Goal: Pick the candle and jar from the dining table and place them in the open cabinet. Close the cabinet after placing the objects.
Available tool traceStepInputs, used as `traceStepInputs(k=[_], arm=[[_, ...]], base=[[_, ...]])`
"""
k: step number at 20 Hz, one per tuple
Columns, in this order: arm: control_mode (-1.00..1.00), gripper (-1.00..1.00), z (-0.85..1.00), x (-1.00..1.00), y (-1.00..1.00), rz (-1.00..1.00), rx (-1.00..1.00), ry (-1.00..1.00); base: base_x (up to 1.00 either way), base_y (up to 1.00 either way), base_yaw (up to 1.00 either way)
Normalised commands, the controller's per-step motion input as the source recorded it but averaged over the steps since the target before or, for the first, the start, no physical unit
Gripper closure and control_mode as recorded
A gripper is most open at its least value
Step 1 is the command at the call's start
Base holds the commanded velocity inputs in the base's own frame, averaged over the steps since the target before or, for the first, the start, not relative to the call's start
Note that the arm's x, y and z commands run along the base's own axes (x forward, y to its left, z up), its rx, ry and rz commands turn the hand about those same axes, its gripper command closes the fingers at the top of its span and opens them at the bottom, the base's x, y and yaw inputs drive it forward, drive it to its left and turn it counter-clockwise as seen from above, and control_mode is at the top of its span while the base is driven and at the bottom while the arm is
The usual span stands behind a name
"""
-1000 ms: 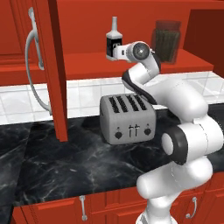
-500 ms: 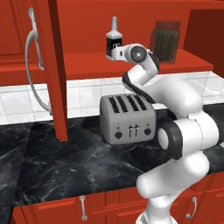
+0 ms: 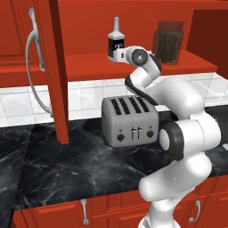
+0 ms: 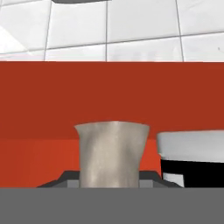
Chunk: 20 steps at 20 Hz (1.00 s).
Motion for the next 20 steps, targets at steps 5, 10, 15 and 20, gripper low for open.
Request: traceStepInputs(k=[5,10,15,20], arm=[[-1.00,-1.00,0.00,0.00,0.00,0.00,0.00,0.00],[-1.00,-1.00,0.00,0.00,0.00,0.00,0.01,0.00],[-1.00,-1.00,-0.04,0.00,0.02,0.00,0.01,0.00],[-1.00,-1.00,-0.01,-0.03,0.07,0.00,0.00,0.00]], base=[[0.00,0.00,0.00],[0.00,0.00,0.00],[0.00,0.00,0.00],[0.00,0.00,0.00]])
